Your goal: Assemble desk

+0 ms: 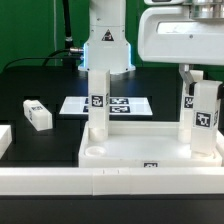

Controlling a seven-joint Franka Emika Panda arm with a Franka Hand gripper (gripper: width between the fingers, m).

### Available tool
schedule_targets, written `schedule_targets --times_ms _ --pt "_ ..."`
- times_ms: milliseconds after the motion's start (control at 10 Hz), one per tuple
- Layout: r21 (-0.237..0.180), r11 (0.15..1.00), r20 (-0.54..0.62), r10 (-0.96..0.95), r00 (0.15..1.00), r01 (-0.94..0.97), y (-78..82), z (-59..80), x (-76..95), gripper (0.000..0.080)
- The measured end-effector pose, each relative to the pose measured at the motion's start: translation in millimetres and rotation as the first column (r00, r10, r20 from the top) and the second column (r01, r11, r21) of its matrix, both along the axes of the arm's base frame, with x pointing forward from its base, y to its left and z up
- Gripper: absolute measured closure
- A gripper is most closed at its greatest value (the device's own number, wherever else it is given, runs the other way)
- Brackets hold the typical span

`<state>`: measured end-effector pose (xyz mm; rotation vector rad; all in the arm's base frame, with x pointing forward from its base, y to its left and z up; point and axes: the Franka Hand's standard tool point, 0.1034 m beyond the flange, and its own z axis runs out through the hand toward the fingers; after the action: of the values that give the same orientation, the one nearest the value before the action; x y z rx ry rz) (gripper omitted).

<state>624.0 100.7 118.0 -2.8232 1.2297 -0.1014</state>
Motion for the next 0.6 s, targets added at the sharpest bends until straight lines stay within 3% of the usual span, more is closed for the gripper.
schedule_targets --times_ms 300,600 --pt "0.033 0.949 -0.011 -0.314 0.949 0.314 1.8 -0.8 -0.2 0.0512" --pt "0.052 0.822 -0.035 -0.566 0.824 0.567 1.9 -0.9 0.1 0.0512"
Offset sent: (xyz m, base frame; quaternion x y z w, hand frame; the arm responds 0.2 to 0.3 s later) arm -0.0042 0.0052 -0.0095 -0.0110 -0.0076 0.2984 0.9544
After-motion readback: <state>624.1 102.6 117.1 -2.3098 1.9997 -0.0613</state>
